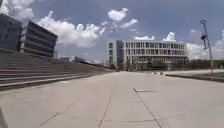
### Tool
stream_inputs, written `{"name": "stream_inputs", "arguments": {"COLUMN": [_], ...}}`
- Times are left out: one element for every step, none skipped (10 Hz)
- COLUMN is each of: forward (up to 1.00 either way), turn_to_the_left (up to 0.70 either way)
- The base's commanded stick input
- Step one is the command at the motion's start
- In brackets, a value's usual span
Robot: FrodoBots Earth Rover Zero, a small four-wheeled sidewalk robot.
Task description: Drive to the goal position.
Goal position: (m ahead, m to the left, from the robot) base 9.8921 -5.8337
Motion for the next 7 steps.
{"name": "stream_inputs", "arguments": {"forward": [0.7, 0.7, 0.7, 0.7, 0.7, 0.7, 0.7], "turn_to_the_left": [0.0, 0.0, 0.0, 0.0, 0.0, 0.0, 0.0]}}
